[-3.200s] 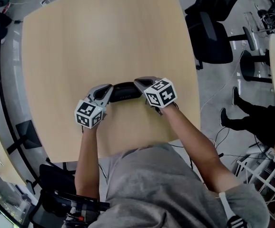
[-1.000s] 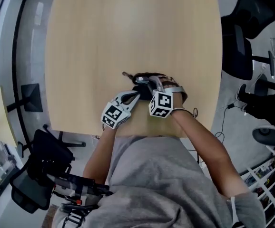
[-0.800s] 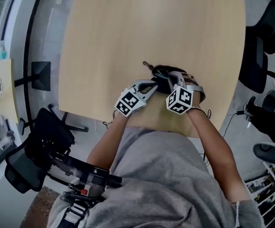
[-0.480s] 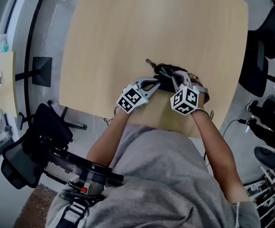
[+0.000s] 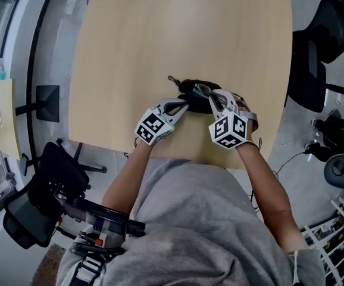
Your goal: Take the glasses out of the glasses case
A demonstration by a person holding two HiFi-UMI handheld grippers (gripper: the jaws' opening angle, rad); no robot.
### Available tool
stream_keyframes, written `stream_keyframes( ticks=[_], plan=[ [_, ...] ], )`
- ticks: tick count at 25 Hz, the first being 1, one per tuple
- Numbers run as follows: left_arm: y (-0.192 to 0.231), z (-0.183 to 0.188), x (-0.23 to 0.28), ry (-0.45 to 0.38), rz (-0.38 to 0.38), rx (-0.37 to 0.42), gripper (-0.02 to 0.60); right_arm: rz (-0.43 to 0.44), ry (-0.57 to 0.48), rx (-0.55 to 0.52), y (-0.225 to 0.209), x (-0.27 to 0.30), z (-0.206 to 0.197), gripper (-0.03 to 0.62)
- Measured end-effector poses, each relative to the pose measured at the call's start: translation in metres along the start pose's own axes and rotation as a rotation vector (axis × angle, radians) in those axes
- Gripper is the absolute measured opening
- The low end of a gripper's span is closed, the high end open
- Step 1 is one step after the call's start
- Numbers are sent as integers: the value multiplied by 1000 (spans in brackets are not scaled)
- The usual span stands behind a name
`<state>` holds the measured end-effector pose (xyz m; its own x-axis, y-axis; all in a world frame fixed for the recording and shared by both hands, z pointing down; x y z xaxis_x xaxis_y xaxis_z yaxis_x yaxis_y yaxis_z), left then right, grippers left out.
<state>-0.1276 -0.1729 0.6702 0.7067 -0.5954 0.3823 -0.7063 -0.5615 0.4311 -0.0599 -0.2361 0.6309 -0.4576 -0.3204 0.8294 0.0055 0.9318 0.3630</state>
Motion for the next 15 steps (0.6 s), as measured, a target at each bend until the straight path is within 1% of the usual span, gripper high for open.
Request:
stream_keyframes(
  ticks=[6, 10, 15],
  plan=[
    [4, 2, -4, -13, -1, 3, 6, -63, -7, 74, -14, -22, -15, 43],
    [10, 0, -20, -14, 35, -1, 6, -85, -2, 115, -22, -25, -28, 43],
    [8, 6, -30, -22, 57, -1, 6, -138, 59, 152, -44, -37, -68, 43]
  ],
)
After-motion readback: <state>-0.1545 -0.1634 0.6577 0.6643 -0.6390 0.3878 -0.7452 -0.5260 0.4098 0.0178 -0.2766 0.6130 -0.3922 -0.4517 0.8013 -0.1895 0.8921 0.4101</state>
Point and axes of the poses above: the fingertips, and each gripper's own axes: x forward along the fingers, y to its left, z out of its top, the point moved 2 cm from there along -x, backward along the fingers, and after that the axes turned 4 degrees about -x, right-handed, at the moved point
